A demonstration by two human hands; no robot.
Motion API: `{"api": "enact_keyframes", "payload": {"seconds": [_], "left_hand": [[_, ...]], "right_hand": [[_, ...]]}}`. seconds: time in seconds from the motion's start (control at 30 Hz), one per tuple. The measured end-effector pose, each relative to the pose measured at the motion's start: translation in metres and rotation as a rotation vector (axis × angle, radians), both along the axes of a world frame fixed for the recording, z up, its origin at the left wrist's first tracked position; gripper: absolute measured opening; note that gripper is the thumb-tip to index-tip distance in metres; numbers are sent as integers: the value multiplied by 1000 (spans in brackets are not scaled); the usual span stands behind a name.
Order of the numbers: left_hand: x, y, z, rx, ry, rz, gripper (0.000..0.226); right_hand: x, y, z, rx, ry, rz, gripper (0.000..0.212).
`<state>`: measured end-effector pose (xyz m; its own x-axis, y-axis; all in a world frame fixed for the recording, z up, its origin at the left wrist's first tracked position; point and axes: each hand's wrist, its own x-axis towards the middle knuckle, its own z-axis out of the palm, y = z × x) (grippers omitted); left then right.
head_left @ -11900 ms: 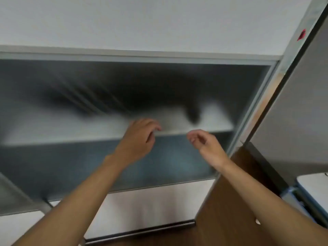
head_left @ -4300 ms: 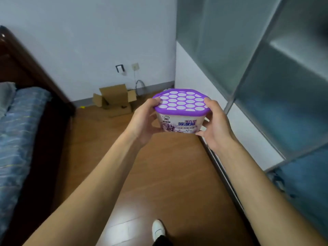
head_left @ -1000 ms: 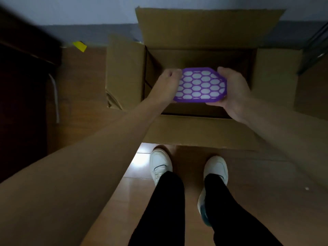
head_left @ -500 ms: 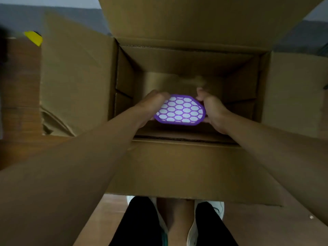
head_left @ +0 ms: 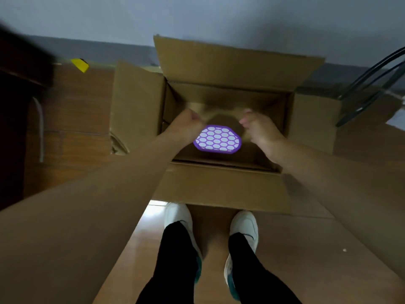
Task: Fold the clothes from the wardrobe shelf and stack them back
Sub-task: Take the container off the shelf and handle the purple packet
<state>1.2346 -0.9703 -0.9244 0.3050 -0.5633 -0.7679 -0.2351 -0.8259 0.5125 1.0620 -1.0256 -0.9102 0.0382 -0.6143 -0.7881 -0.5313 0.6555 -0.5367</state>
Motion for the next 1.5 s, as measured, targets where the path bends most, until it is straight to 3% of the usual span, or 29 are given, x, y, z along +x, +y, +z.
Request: {"api": "enact_keyframes", "payload": {"seconds": [0.1,0.33,0.47,0.6,1.03,1.27,1.5], "left_hand": [[2,8,74,-50,-5,44,7],[-4,70,274,-124,263,287,15],[-4,138,372,-163,277,461,17],[-15,218,448,-186,249,662,19],[-122,558,579,-221,184,1390,15],[-225,701,614,-304,122,1754,18],[-292,784,643,-485,-15,2152,18]], "right_hand": [[0,4,77,-53,-22,17,17],[0,36,268,-129,-126,140,13],[-6,71,348,-40,-202,223,13],[-16,124,407,89,-144,339,17],[67,367,625,72,-393,1155,18],[62,496,659,17,-378,1561,17],[27,544,620,-57,-2,2002,20]]}}
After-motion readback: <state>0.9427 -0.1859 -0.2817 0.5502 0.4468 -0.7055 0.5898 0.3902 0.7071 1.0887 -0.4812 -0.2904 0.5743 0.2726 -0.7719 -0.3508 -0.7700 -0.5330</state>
